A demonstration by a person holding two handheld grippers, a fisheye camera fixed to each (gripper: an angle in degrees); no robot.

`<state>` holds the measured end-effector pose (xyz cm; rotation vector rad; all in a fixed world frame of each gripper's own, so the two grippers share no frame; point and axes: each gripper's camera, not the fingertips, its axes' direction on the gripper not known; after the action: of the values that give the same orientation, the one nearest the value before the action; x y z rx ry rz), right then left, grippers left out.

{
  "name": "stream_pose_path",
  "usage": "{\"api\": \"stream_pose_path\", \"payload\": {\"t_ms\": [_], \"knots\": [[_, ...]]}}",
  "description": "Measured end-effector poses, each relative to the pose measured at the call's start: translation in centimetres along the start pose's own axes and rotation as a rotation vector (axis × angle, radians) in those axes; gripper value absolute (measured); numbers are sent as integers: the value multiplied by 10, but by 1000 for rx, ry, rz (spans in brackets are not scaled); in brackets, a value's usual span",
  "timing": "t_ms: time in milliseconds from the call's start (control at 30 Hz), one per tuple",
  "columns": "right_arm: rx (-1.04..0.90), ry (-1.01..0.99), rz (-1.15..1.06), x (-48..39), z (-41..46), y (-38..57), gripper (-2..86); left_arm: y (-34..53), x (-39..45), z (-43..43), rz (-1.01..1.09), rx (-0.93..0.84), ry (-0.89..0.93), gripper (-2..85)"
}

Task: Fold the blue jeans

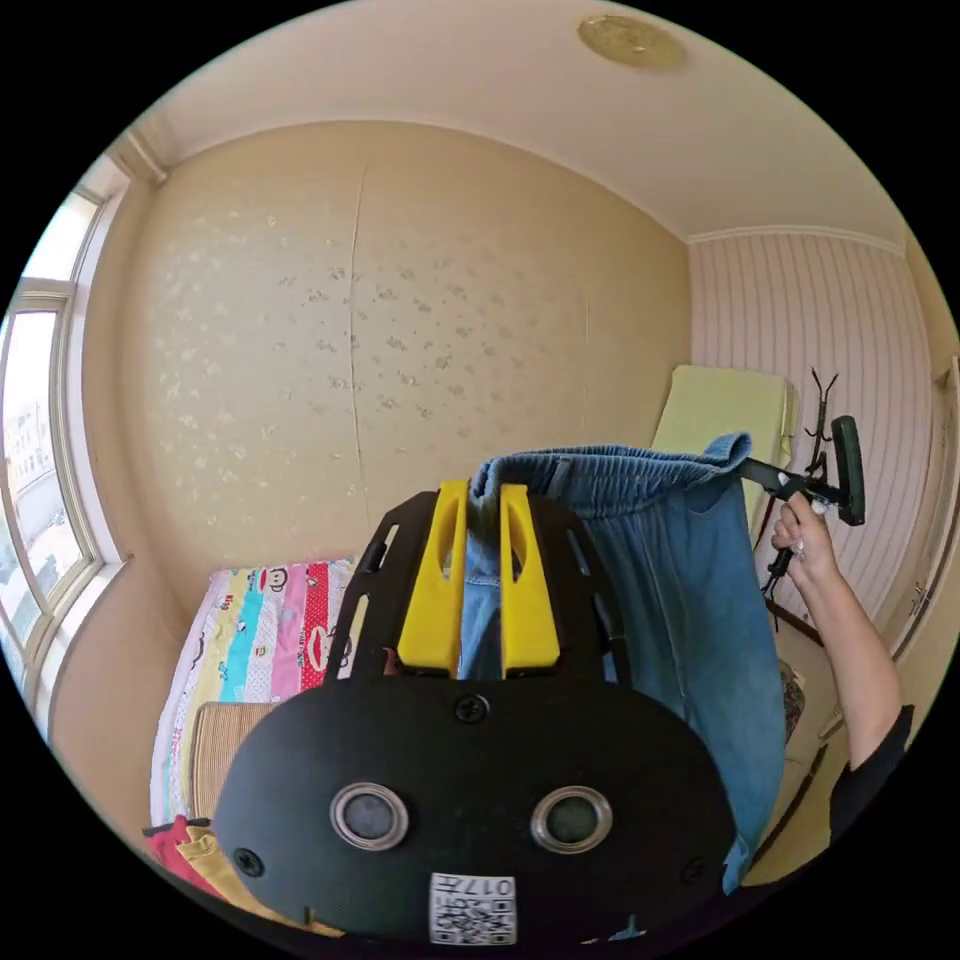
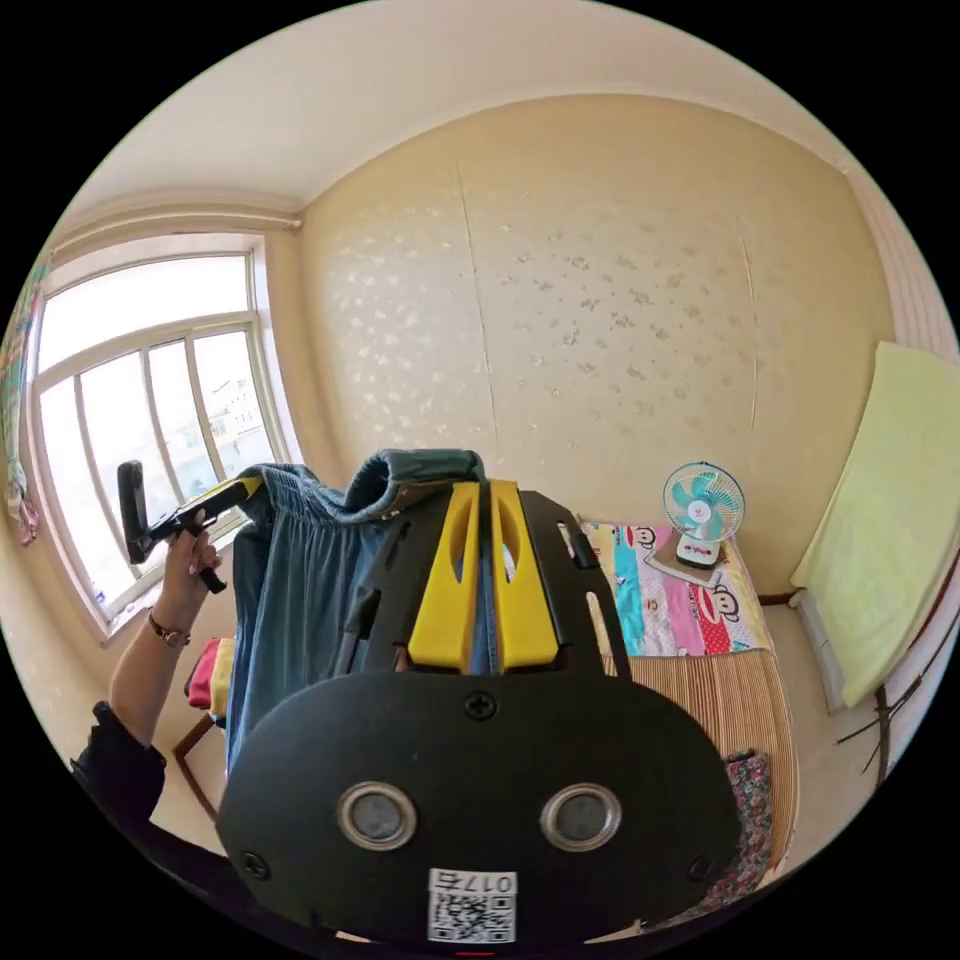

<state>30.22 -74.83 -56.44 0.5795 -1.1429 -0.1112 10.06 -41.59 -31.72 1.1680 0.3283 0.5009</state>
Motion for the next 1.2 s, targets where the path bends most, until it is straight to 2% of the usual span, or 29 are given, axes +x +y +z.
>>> {"api": "stream_pose_path", "payload": {"t_ms": [67, 133, 167, 233, 267, 300, 367, 433, 467, 533, 633, 800, 833, 867, 933, 1067, 1133, 1200], "knots": [[15, 123, 200, 45, 76, 30, 56, 27, -27, 75, -125, -75, -121, 75], [-61, 191, 253, 69, 134, 76, 80, 87, -52, 167, -125, -253, -94, 89], [-180, 229, 221, 81, 177, 112, 94, 107, -54, 186, -99, -298, -77, 91], [-394, 222, 108, 91, 240, 182, 101, 206, -58, 251, 60, -479, -110, 95], [-513, 192, 16, 92, 270, 243, 102, 236, -58, 262, 100, -520, -119, 95], [-554, 177, -16, 92, 279, 275, 103, 297, -59, 279, 170, -603, -109, 96], [-742, 39, -51, 91, 303, 407, 104, 396, -62, 289, 219, -726, -35, 96], [-893, -156, 5, 83, 305, 505, 108, 519, -71, 274, 155, -865, 132, 99], [-948, -285, 58, 74, 297, 562, 112, 547, -74, 266, 128, -896, 172, 100], [-979, -434, 173, 56, 272, 631, 116, 640, -84, 218, 17, -965, 266, 111], [-914, -636, 358, 19, 213, 708, 120, 711, -95, 135, -142, -923, 342, 123], [-726, -657, 535, -33, 133, 771, 105, 786, -84, 34, -311, -850, 321, 122], [-727, -654, 554, -43, 123, 779, 92, 796, -77, 18, -316, -816, 291, 109], [-813, -651, 565, -56, 125, 789, 62, 799, -74, 12, -313, -808, 271, 99], [-902, -695, 520, -77, 120, 796, 35, 814, -72, 4, -316, -952, 240, 16], [-980, -698, 263, -113, 71, 784, 22, 837, -91, -35, -412, -998, 238, 5], [-1077, -727, 171, -117, 52, 785, 26, 852, -110, -65, -476, -1019, 109, 10], [-1023, -651, 137, -104, 19, 777, 39, 856, -123, -89, -514, -990, 27, 25]]}}
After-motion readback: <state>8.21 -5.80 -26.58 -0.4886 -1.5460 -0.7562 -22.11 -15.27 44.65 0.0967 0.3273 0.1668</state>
